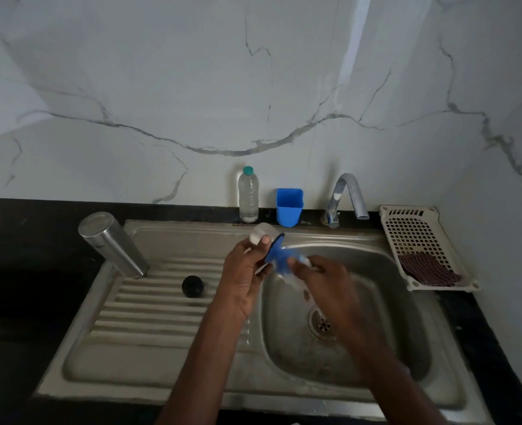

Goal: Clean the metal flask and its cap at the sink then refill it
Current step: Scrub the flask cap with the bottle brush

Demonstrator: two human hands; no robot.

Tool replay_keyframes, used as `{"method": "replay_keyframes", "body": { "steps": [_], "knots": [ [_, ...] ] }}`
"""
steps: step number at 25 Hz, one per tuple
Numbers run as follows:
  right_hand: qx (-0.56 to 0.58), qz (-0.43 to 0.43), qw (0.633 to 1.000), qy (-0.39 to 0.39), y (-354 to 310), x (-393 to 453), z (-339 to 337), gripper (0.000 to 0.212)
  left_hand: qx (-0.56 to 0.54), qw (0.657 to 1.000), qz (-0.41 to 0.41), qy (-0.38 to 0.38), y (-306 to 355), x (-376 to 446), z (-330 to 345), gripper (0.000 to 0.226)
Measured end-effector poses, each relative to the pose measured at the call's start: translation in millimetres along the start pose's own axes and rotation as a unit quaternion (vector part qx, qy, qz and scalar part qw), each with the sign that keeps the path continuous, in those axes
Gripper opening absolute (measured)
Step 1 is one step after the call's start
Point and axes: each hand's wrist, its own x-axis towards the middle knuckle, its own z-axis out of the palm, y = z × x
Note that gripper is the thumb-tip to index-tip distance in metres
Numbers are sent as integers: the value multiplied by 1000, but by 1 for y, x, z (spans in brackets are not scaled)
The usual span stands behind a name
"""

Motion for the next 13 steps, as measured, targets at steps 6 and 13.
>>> {"method": "replay_keyframes", "body": {
  "steps": [6, 13],
  "knots": [
    [-184, -119, 972, 90, 7, 1, -14, 34, -33, 999, -32, -20, 6, -3, 7, 29],
    [183, 139, 948, -218, 2, -8, -21, 56, -119, 988, 79, -50, 10, -1, -19, 69]
  ]
}}
